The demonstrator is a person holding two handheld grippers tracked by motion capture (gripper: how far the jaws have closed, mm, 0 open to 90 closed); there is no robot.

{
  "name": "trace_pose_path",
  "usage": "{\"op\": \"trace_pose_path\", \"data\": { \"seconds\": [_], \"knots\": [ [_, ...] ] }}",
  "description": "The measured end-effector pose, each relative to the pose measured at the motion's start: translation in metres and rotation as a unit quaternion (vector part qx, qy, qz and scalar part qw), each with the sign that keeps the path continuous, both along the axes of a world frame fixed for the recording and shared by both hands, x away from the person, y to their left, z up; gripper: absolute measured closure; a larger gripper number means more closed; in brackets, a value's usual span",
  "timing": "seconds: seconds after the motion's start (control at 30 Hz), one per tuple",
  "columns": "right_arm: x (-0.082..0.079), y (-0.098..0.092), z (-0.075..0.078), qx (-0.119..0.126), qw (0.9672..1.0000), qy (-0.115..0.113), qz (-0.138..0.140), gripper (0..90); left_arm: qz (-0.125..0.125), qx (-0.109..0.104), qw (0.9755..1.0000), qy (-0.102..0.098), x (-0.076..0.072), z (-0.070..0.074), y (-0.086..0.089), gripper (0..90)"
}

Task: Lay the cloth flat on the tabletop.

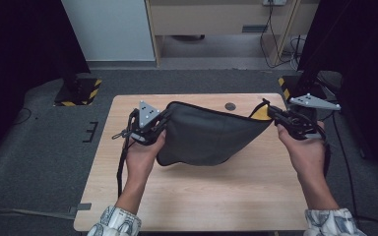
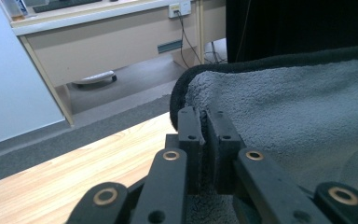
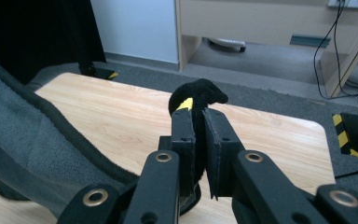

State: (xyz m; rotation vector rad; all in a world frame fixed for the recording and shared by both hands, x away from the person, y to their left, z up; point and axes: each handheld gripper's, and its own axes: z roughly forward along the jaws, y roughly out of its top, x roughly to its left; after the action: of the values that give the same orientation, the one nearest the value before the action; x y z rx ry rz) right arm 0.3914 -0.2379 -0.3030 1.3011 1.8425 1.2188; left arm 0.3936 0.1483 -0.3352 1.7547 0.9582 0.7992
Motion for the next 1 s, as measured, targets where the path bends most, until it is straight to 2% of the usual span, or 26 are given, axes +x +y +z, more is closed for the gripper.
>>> {"op": "trace_pose_path", "data": {
  "seconds": [0.1, 0.37, 0.5, 0.67, 0.7, 0.73, 0.77, 0.8, 0.83, 0.87, 0.93, 1.0],
  "knots": [
    [0.015, 0.003, -0.013, -0.002, 0.9999, 0.011, -0.002, 83.0, 0.008, 0.007, 0.9999, 0.012, 0.016, -0.010, 0.001, 84.9],
    [0.063, 0.012, -0.049, 0.014, 0.9991, 0.039, -0.008, 82.5, 0.034, 0.015, 0.9984, 0.043, 0.058, -0.036, 0.011, 84.8],
    [0.087, 0.024, -0.066, 0.010, 0.9981, 0.060, -0.011, 82.3, 0.045, 0.026, 0.9966, 0.064, 0.078, -0.051, 0.016, 84.8],
    [0.114, 0.037, -0.078, 0.005, 0.9965, 0.082, -0.018, 80.8, 0.065, 0.036, 0.9937, 0.085, 0.105, -0.066, 0.023, 84.4],
    [0.121, 0.040, -0.081, 0.002, 0.9964, 0.082, -0.020, 75.7, 0.071, 0.042, 0.9928, 0.087, 0.112, -0.069, 0.024, 82.9],
    [0.128, 0.043, -0.084, 0.001, 0.9967, 0.078, -0.021, 66.8, 0.083, 0.044, 0.9915, 0.090, 0.119, -0.073, 0.026, 78.5],
    [0.135, 0.046, -0.089, 0.008, 0.9973, 0.071, -0.017, 56.0, 0.092, 0.038, 0.9914, 0.085, 0.123, -0.076, 0.028, 67.2],
    [0.138, 0.048, -0.092, 0.015, 0.9974, 0.070, -0.011, 49.3, 0.094, 0.033, 0.9917, 0.082, 0.126, -0.078, 0.030, 58.3],
    [0.140, 0.049, -0.095, 0.012, 0.9974, 0.068, -0.017, 41.4, 0.097, 0.037, 0.9915, 0.078, 0.127, -0.079, 0.030, 51.3],
    [0.140, 0.051, -0.097, 0.004, 0.9976, 0.065, -0.023, 36.7, 0.103, 0.050, 0.9905, 0.076, 0.127, -0.079, 0.031, 47.0],
    [0.139, 0.052, -0.101, -0.005, 0.9973, 0.072, -0.015, 31.4, 0.098, 0.055, 0.9904, 0.080, 0.125, -0.080, 0.033, 39.9],
    [0.134, 0.053, -0.105, -0.014, 0.9980, 0.060, -0.013, 30.0, 0.090, 0.056, 0.9904, 0.089, 0.122, -0.079, 0.034, 37.7]
  ]
}}
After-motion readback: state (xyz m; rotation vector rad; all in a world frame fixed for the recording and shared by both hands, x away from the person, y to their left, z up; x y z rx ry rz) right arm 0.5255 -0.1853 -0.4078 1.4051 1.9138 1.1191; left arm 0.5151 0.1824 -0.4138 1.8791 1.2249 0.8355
